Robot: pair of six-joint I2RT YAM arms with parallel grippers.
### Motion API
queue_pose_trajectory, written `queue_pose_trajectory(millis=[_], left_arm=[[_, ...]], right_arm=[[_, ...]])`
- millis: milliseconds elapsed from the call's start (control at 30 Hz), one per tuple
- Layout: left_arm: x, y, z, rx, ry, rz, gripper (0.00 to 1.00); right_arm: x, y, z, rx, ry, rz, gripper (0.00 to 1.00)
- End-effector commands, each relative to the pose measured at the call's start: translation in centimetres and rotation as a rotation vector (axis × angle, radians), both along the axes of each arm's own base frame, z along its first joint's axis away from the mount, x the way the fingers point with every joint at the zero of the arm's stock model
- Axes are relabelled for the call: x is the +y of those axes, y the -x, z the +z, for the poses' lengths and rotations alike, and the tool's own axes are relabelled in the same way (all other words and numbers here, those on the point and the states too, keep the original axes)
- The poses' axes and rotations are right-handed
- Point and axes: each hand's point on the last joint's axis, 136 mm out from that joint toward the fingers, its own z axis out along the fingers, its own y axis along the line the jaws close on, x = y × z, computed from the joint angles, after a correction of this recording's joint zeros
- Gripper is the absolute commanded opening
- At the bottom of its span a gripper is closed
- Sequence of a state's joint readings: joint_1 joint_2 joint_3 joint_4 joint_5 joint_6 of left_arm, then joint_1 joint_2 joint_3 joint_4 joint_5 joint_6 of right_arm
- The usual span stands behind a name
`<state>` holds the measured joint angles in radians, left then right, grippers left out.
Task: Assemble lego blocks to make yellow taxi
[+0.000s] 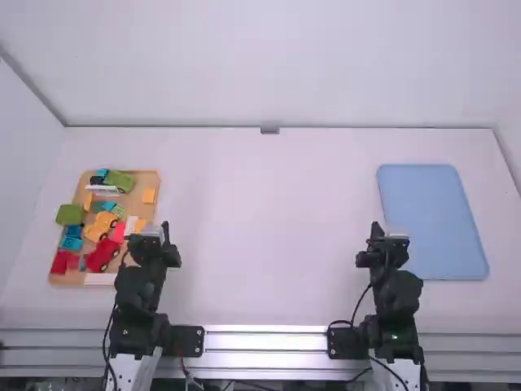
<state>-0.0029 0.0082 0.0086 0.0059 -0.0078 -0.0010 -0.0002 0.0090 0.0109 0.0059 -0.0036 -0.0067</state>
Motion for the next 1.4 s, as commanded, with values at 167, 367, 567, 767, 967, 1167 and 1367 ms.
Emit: queue_pose_trajectory(millis=[167,367,567,767,967,1167,1367], left_arm=[[0.1,0.0,0.2,0.002,-0.002,0.003,0.02],[0.4,0.0,0.8,0.015,-0.007,0.021,0.06],[0.9,0.0,1.7,0.037,-0.016,0.055,0.12],[1.9,-0.3,3.1,0.066,-0.032,0.109,0.21],[3.0,-1.0,4.7,0.095,-0.053,0.177,0.32],[4.6,-1.7,5.9,0.146,-0.084,0.274,0.43],[5.9,-2.9,7.4,0.187,-0.098,0.355,0.56]], right_arm=[[0.0,0.0,0.3,0.004,0.003,0.002,0.02],[0.2,0.0,1.2,0.025,0.014,0.011,0.06],[0.4,-0.1,2.6,0.057,0.024,0.026,0.12],[0.8,-0.7,4.9,0.092,0.043,0.052,0.21],[1.3,-1.7,7.2,0.137,0.064,0.081,0.32],[1.8,-3.2,9.5,0.182,0.084,0.111,0.43],[2.3,-5.5,11.6,0.234,0.106,0.147,0.56]])
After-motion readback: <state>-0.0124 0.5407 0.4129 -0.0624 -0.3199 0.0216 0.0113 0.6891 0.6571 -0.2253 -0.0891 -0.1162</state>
